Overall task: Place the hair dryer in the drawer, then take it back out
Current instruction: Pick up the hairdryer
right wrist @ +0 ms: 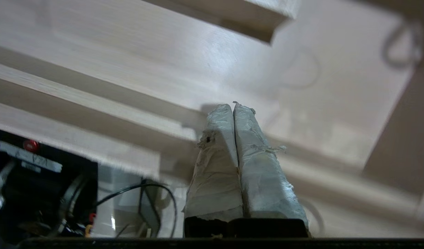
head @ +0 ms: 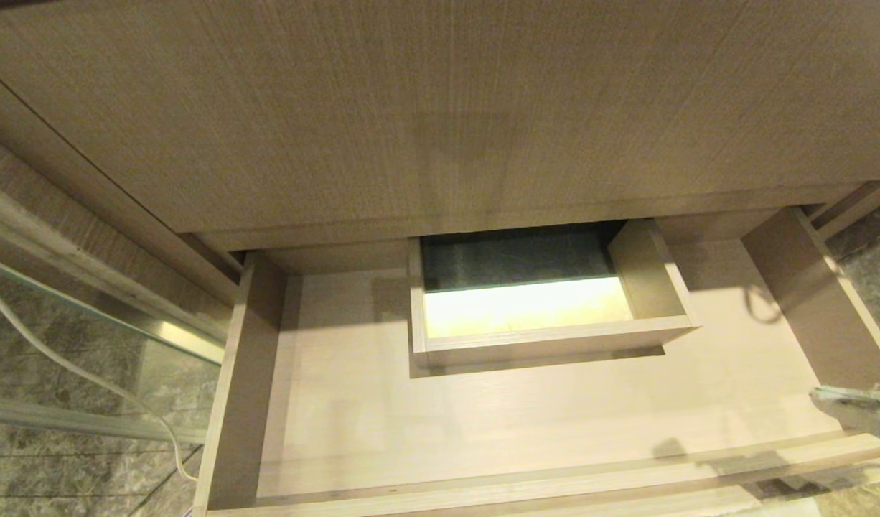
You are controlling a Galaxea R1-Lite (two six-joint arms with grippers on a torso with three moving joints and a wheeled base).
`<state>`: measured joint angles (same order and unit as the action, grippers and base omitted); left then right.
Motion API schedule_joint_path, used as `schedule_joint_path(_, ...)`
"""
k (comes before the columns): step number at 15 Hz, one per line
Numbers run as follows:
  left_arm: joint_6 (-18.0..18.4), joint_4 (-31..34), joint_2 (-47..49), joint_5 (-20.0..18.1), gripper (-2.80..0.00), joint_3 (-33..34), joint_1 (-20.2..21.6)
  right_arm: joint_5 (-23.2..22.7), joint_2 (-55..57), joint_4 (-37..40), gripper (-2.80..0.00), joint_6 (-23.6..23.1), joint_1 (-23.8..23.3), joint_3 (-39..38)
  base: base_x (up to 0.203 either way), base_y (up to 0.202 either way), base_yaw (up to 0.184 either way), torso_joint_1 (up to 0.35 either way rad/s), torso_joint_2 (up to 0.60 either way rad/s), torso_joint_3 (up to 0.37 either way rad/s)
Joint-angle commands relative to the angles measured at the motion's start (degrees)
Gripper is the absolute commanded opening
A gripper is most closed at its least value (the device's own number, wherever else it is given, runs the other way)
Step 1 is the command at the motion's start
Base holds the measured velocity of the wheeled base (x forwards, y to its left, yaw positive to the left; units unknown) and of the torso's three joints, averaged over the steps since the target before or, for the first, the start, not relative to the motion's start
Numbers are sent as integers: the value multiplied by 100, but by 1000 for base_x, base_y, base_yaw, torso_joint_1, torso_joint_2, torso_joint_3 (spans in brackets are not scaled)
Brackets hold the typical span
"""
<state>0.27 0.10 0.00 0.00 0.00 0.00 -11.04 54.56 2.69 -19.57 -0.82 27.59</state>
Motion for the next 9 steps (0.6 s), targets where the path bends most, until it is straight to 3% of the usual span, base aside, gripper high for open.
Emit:
schedule_joint_path(1, 0, -1, -1, 0, -280, 9, 0, 321, -1678, -16, -280, 518, 65, -784, 0, 0, 0, 0, 0, 0)
schedule_joint_path(5, 0, -1, 0, 0, -280, 9, 0, 661, -3900, 166, -280, 1376, 161, -1867, 0, 0, 0, 0, 0, 0)
schedule_joint_path(9, 0, -1, 0, 0, -280, 5, 0, 908, -5095, -338, -280, 1703, 160, -2591, 0, 0, 0, 0, 0, 0)
